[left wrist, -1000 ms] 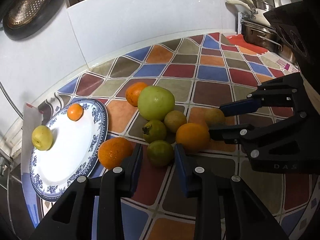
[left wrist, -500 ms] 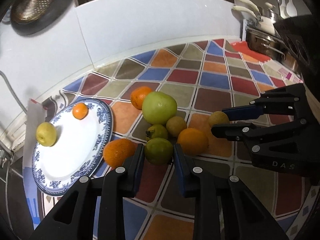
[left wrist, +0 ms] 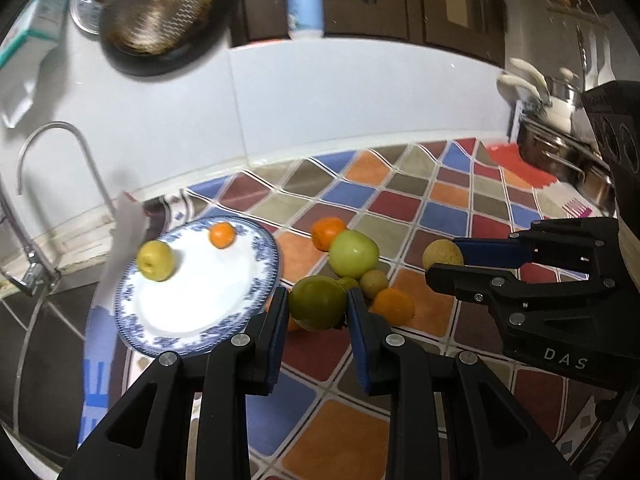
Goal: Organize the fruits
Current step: 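Carry both small fruits onto the plate and open both tools to release them, then move both open tools back to the fruit pile, then grasp an orange with the left tool while the right tool grasps another orange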
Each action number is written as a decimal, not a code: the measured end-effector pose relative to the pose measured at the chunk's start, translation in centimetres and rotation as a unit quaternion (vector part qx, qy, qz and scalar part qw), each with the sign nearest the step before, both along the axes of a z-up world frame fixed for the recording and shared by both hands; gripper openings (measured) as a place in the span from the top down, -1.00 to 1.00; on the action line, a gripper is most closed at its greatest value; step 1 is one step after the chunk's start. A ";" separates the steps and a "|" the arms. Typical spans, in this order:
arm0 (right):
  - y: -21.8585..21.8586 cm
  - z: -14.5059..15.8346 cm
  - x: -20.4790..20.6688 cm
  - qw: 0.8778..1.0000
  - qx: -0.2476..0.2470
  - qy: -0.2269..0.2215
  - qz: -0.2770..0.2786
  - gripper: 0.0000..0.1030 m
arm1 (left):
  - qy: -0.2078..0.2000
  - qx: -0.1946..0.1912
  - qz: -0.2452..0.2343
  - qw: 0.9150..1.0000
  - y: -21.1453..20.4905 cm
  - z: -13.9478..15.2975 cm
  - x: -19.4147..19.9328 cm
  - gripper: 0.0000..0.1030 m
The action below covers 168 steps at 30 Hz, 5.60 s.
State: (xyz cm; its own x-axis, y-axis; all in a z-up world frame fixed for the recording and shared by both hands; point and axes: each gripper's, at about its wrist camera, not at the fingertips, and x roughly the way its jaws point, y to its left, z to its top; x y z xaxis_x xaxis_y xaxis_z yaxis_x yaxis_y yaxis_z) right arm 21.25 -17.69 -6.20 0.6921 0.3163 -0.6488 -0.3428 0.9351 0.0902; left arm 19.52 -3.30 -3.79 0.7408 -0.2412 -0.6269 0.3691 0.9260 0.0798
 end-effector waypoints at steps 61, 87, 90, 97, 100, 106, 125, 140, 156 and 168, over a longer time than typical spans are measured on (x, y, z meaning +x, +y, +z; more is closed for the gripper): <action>16.4 -2.8 16.0 0.997 0.005 0.066 0.031 0.48 | 0.036 0.004 0.064 0.997 14.5 -3.7 13.2 0.43; 12.0 3.4 6.8 0.999 0.014 -0.031 -0.014 -0.06 | -0.049 -0.025 0.081 0.995 13.5 2.8 3.9 -0.37; 11.2 3.9 5.1 0.999 0.005 -0.042 -0.023 -0.13 | -0.058 -0.021 0.079 0.995 12.9 3.3 2.7 -0.44; 8.9 4.4 2.2 0.998 0.006 -0.050 -0.047 -0.18 | -0.068 -0.015 0.066 0.995 11.1 3.7 0.5 -0.53; 8.1 4.3 1.4 0.997 0.008 -0.050 -0.054 -0.18 | -0.076 -0.008 0.059 0.995 10.1 3.8 -0.5 -0.54; 6.1 4.1 -0.3 0.996 -0.004 -0.052 -0.070 -0.18 | -0.085 -0.002 0.042 0.995 8.3 3.7 -1.7 -0.54; 3.0 0.1 -1.1 0.996 -0.024 -0.008 -0.084 -0.18 | -0.059 0.057 -0.025 0.996 4.0 -0.3 -1.1 -0.54; 3.2 -3.7 1.8 0.995 -0.036 0.047 -0.078 -0.14 | -0.010 0.078 -0.088 0.993 2.5 -4.5 3.1 -0.35; 2.7 -5.7 4.1 0.994 -0.020 0.082 -0.074 0.06 | 0.040 0.079 -0.117 0.989 0.7 -6.6 6.7 0.02; 2.5 -6.4 4.8 0.993 0.001 0.097 -0.065 0.34 | 0.051 0.075 -0.114 0.989 0.3 -6.9 7.4 0.21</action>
State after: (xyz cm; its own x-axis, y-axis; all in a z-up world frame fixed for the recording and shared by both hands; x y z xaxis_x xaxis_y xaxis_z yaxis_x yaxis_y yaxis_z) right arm 26.06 -15.18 -12.60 0.5885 0.2349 -0.7736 -0.1959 0.9698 0.1454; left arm 26.89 -3.03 -10.68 0.6082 -0.2940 -0.7373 0.5805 0.7983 0.1604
